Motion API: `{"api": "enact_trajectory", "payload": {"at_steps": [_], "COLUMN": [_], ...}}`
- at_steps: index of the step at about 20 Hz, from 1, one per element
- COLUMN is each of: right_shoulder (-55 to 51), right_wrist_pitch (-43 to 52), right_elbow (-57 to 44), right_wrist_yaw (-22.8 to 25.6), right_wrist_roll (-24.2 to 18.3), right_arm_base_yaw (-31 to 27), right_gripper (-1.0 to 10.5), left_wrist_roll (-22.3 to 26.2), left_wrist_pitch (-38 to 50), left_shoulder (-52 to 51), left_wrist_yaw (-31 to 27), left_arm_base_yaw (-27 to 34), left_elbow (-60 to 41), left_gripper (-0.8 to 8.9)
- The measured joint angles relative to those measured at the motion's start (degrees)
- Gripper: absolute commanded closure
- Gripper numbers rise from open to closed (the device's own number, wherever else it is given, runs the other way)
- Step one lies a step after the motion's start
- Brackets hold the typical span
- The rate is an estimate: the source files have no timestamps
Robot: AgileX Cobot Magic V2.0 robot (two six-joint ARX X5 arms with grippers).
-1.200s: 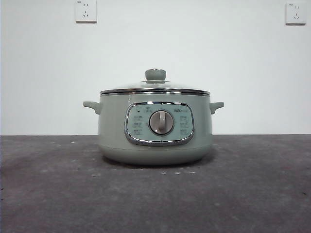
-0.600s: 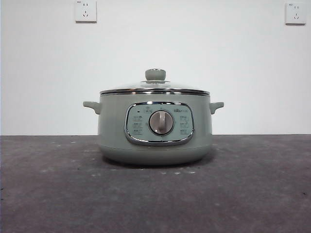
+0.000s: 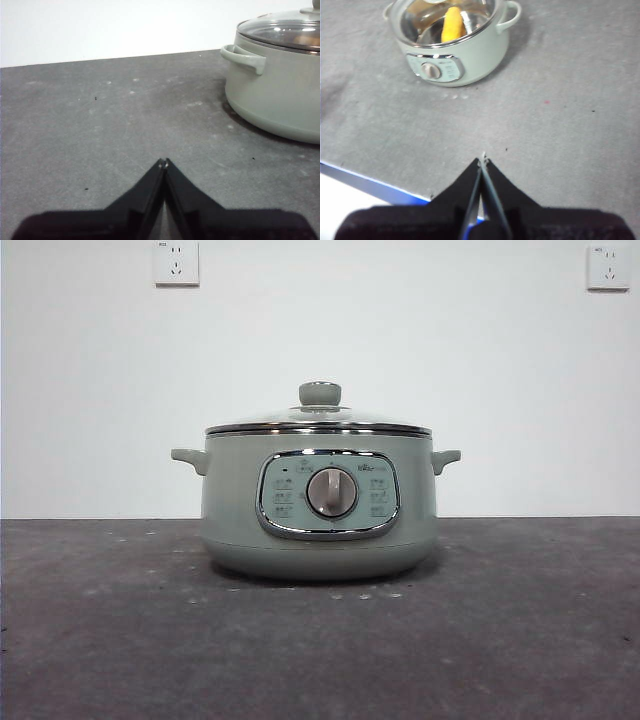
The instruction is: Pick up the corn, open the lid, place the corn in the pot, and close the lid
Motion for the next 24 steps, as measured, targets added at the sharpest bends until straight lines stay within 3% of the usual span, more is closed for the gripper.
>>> {"api": "enact_trajectory", "payload": {"at_steps": [8, 11, 12, 14, 19, 24], "right_shoulder": [0.0, -0.2, -1.0, -3.7, -15.8, -21.6], "right_wrist_pitch": [0.0, 0.8, 4.5, 15.4, 45.6, 60.8], "right_elbow": [0.0, -0.3, -1.5, -5.8, -29.3, -46.3], "right_wrist_yaw": [0.3, 8.4, 11.8, 12.9, 7.3, 2.9], "right_wrist_roll": [-0.1, -3.2, -4.1, -6.4, -10.5, -10.8], "right_arm_base_yaw": [0.0, -2.4, -4.9, -11.9, -30.0, -37.2], "right_gripper": [9.5, 9.5, 9.5, 9.5, 9.5, 9.5], "left_wrist_roll": [0.0, 0.0, 0.0, 0.0, 0.0, 0.0], "left_wrist_pitch": [0.0, 0.0, 0.0, 0.0, 0.0, 0.0], "left_shoulder": [1.7, 2.3, 2.4, 2.4, 2.4, 2.4], "left_wrist_yaw": [0.0, 0.0, 0.0, 0.0, 0.0, 0.0], "left_arm_base_yaw": [0.0, 0.0, 0.0, 0.0, 0.0, 0.0], "left_elbow": [0.0, 0.0, 0.0, 0.0, 0.0, 0.0], "left_gripper": [8.17, 8.17, 8.17, 8.17, 8.17, 8.17]}}
